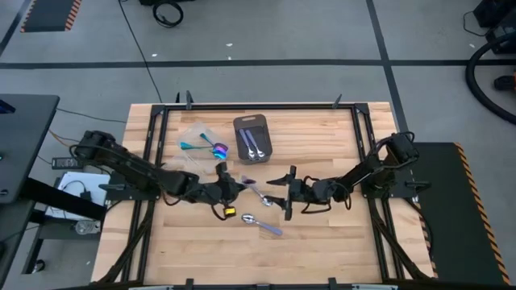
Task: Sort silverware by color (type)
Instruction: Put the blue spoon into the top transparent bin
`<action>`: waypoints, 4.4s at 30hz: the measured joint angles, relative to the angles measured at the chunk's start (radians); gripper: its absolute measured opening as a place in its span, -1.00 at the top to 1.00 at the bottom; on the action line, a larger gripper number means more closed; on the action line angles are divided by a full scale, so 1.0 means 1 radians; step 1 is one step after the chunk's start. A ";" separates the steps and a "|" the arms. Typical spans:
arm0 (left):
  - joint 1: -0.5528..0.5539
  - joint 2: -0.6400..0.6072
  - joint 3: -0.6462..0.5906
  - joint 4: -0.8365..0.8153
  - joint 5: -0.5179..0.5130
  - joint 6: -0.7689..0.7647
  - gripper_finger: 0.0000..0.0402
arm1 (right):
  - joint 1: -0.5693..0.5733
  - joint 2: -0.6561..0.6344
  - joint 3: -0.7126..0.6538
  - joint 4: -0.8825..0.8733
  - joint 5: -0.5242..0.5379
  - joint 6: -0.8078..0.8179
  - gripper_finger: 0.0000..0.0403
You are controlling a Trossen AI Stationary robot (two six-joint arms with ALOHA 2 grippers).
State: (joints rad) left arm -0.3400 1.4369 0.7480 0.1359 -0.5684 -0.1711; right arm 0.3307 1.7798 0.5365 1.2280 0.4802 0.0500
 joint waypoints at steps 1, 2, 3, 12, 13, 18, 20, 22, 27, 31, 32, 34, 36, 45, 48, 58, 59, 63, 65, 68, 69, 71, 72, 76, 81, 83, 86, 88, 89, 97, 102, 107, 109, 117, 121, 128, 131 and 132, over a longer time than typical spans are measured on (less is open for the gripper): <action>-0.004 -0.019 -0.001 -0.036 -0.009 0.000 0.95 | -0.003 0.000 0.000 -0.011 -0.001 0.006 -0.22; -0.006 -0.037 0.000 -0.062 -0.016 -0.003 0.95 | -0.006 0.000 0.000 -0.019 -0.001 0.008 -0.21; -0.005 -0.058 0.000 -0.098 -0.019 -0.005 0.95 | -0.007 0.000 0.000 -0.024 -0.002 0.008 -0.21; 0.030 -0.239 0.000 -0.446 -0.024 0.002 0.95 | -0.025 0.000 0.000 -0.064 -0.004 0.007 -0.17; 0.037 -0.251 0.000 -0.465 -0.026 0.011 0.95 | -0.027 0.000 0.000 -0.066 -0.004 0.009 -0.17; 0.074 -0.296 0.000 -0.563 -0.035 0.191 0.95 | -0.034 0.000 0.000 -0.077 -0.004 0.010 -0.17; 0.092 -0.306 0.000 -0.628 -0.060 0.260 0.95 | -0.034 0.000 0.000 -0.078 -0.004 0.009 -0.17; 0.118 -0.307 0.000 -0.682 -0.094 0.291 0.95 | -0.034 0.000 0.000 -0.078 -0.004 0.009 -0.17; 0.200 -0.306 0.000 -0.828 -0.133 0.306 0.95 | -0.034 0.000 0.000 -0.078 -0.004 0.008 -0.16; 0.263 -0.306 0.000 -0.881 -0.167 0.328 0.95 | -0.034 0.000 0.001 -0.078 -0.004 0.007 -0.15; 0.279 -0.306 0.000 -0.897 -0.168 0.341 0.95 | -0.034 0.000 0.000 -0.078 -0.004 0.007 -0.15; 0.316 -0.306 0.000 -0.925 -0.169 0.365 0.95 | -0.034 0.000 0.000 -0.078 -0.004 0.007 -0.14; 0.354 -0.306 -0.002 -0.936 -0.168 0.388 0.95 | -0.034 0.000 0.000 -0.078 -0.005 0.007 -0.14; 0.492 -0.306 -0.084 -0.891 -0.133 0.537 0.94 | -0.034 0.000 0.001 -0.078 -0.010 0.007 -0.14; 0.528 -0.305 -0.100 -0.850 -0.132 0.605 0.94 | -0.034 0.000 0.001 -0.078 -0.010 0.007 -0.14; 0.651 -0.305 -0.101 -0.843 0.020 0.718 0.94 | -0.034 0.001 0.001 -0.079 -0.010 0.010 -0.14; 0.659 -0.305 -0.101 -0.844 0.030 0.717 0.94 | -0.034 0.001 0.001 -0.078 -0.010 0.010 -0.14; 0.677 -0.305 -0.101 -0.846 0.049 0.707 0.92 | -0.034 0.001 0.001 -0.079 -0.010 0.010 -0.14; 0.680 -0.305 -0.101 -0.852 0.050 0.707 0.87 | -0.034 0.001 0.001 -0.079 -0.010 0.010 -0.14; 0.680 -0.305 -0.101 -0.886 0.052 0.707 0.72 | -0.034 0.001 0.001 -0.078 -0.010 0.010 -0.14; 0.679 -0.305 -0.101 -0.897 0.056 0.707 0.66 | -0.034 0.001 0.001 -0.078 -0.010 0.010 -0.14; 0.680 -0.305 -0.101 -0.905 0.065 0.698 0.54 | -0.034 0.001 0.001 -0.079 -0.010 0.010 -0.14; 0.679 -0.305 -0.101 -0.900 0.065 0.681 0.48 | -0.034 0.001 0.001 -0.078 -0.010 0.010 -0.14; 0.669 -0.305 -0.101 -0.843 0.091 0.659 0.32 | -0.034 0.001 0.001 -0.078 -0.011 0.010 -0.14; 0.666 -0.305 -0.101 -0.766 0.152 0.710 0.28 | -0.034 0.001 0.001 -0.078 -0.011 0.010 -0.14; 0.671 -0.305 -0.101 -0.713 0.200 0.735 0.28 | -0.034 0.001 0.001 -0.078 -0.011 0.010 -0.14; 0.703 -0.304 -0.101 -0.644 0.290 0.773 0.28 | -0.034 0.001 0.001 -0.078 -0.012 0.010 -0.14; 0.738 -0.288 -0.101 -0.583 0.336 0.782 0.29 | -0.034 0.001 0.001 -0.078 -0.014 0.013 -0.14; 0.760 -0.281 -0.100 -0.571 0.366 0.786 0.29 | -0.034 0.001 0.001 -0.078 -0.014 0.017 -0.14; 0.869 -0.218 -0.100 -0.554 0.467 0.901 0.29 | -0.041 0.001 0.002 -0.072 -0.036 0.027 -0.14; 0.888 -0.219 -0.100 -0.561 0.503 0.977 0.29 | -0.041 0.001 0.002 -0.071 -0.037 0.027 -0.14; 0.916 -0.204 -0.100 -0.552 0.562 0.994 0.27 | -0.041 0.001 0.002 -0.071 -0.037 0.027 -0.14; 0.923 -0.204 -0.100 -0.552 0.574 0.996 0.21 | -0.041 0.001 0.002 -0.070 -0.037 0.026 -0.14; 0.921 -0.206 -0.099 -0.620 0.558 1.054 -0.11 | -0.052 0.001 0.002 -0.070 -0.032 0.029 -0.14; 0.920 -0.205 -0.101 -0.682 0.562 1.057 -0.06 | -0.060 0.001 0.002 -0.070 -0.034 0.030 -0.14; 0.906 -0.205 -0.101 -0.585 0.574 1.073 0.06 | -0.065 0.001 0.002 -0.071 -0.037 0.055 -0.14; 0.886 -0.176 -0.100 -0.533 0.595 1.074 0.07 | -0.065 0.001 0.002 -0.071 -0.037 0.056 -0.14; 0.883 -0.163 -0.100 -0.536 0.597 1.080 0.07 | -0.065 0.001 0.002 -0.071 -0.037 0.056 -0.14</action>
State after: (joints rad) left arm 0.5433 1.2737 0.6476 -0.3998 0.0288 0.9087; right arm 0.2657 1.7809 0.5381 1.1572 0.4435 0.1058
